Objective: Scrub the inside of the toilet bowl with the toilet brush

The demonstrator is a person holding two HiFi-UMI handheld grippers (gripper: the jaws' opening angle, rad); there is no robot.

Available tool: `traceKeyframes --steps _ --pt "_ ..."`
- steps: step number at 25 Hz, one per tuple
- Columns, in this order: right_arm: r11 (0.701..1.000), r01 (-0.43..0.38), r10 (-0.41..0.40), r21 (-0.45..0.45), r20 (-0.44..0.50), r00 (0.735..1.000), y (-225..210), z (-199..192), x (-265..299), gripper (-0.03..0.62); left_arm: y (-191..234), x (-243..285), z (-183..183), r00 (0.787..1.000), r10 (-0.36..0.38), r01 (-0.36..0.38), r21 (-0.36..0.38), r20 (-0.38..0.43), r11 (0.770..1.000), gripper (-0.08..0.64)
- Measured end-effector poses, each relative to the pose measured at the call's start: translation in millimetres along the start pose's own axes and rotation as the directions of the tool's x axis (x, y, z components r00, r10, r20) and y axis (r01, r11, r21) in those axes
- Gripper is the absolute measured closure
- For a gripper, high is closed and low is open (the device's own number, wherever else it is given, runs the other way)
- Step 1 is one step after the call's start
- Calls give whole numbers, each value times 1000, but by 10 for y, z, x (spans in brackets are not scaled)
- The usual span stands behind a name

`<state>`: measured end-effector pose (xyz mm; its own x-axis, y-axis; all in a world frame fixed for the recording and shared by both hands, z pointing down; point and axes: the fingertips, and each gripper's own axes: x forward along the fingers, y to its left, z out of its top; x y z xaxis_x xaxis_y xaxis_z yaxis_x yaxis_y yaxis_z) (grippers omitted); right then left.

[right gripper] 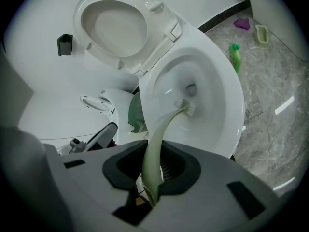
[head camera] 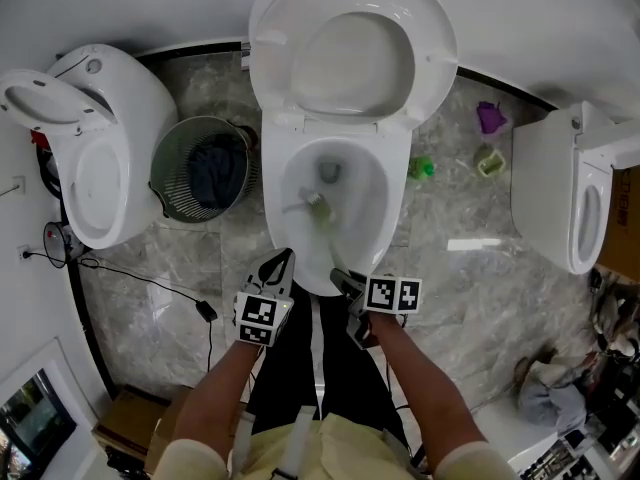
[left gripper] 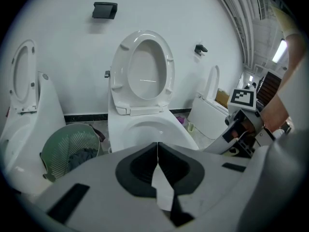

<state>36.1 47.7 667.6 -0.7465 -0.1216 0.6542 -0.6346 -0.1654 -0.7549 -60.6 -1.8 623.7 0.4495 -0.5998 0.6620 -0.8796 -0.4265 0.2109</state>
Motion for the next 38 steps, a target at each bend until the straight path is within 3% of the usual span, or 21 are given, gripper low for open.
traceKeyframes --steps 8,16,26,38 --pt "996 -83 83 -23 4 997 285 73 96 512 48 -3 -78 1000 8 -8 -12 -6 1000 546" --pt "993 -94 96 -71 18 995 354 338 232 512 103 10 -42 1000 5 -5 -5 -10 1000 546" --pt "990 -27 37 -136 65 997 277 713 283 512 210 57 67 1000 10 -10 -30 5 999 546" --pt "990 97 -80 -99 158 984 -38 973 71 511 90 88 161 999 -34 34 -21 9 999 546"
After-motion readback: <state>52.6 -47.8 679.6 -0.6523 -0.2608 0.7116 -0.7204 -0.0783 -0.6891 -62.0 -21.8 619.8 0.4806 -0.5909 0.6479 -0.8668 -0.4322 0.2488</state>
